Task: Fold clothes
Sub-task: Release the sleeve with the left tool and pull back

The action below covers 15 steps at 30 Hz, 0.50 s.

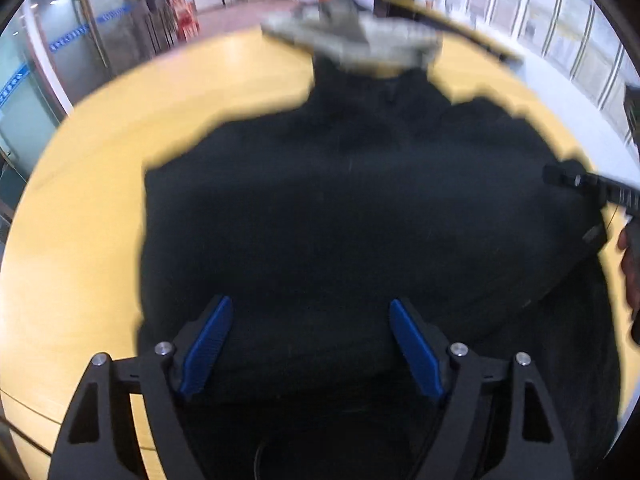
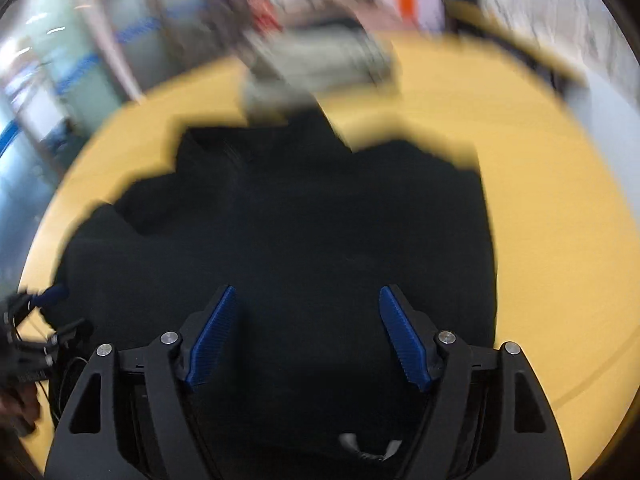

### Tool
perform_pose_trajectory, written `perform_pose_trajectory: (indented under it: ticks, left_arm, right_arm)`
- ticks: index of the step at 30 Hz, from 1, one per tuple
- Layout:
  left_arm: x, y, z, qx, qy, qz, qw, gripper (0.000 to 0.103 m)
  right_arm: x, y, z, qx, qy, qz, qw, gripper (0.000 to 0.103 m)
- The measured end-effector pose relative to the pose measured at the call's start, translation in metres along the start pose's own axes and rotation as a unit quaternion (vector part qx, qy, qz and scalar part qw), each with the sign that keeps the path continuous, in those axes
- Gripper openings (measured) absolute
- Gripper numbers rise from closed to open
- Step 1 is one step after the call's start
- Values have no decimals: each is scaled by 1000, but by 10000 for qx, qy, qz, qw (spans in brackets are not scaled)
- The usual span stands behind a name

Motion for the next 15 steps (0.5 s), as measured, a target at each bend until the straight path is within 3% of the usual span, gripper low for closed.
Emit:
perform_pose_trajectory:
  ticks: [3,8,9,12,13,15]
  left_arm:
    - [0,20,-8,74,223,-140,9996,85]
    - [2,-2,-16,-47,147,-42,9999,86]
    - [1,-11,-20,46,194,-58,9998,86]
    - [-2,-32,-25,246,299,-98,9992,86]
    - [-2,-34,-19,206,285,-103,9993,86]
    - [-4,-39,-6,128,258,-112,9995,87]
  right_arm:
    - [-3,7,-2,2,75,-238,9997,59]
    - [-2,26,-19,164,341,-730,9966,58]
    - [-3,19,-27,287,415,-720,9961,60]
    - [-18,-2,-53,861,219,-828,9926,84]
    - [-24,-6,-54,914,45,-906,9917,89]
    - [-33,-7,-40,659,-14,-1043,9924,89]
Point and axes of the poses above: each gripper's, at about its wrist camera, not at the fingertips, and z roughly the way its jaws point, x to its right, y to its underside, the point moved 3 cm from there along z, roughly the way its jaws point, and after that the axes turned 5 degrees about y, right-handed, at the moved point
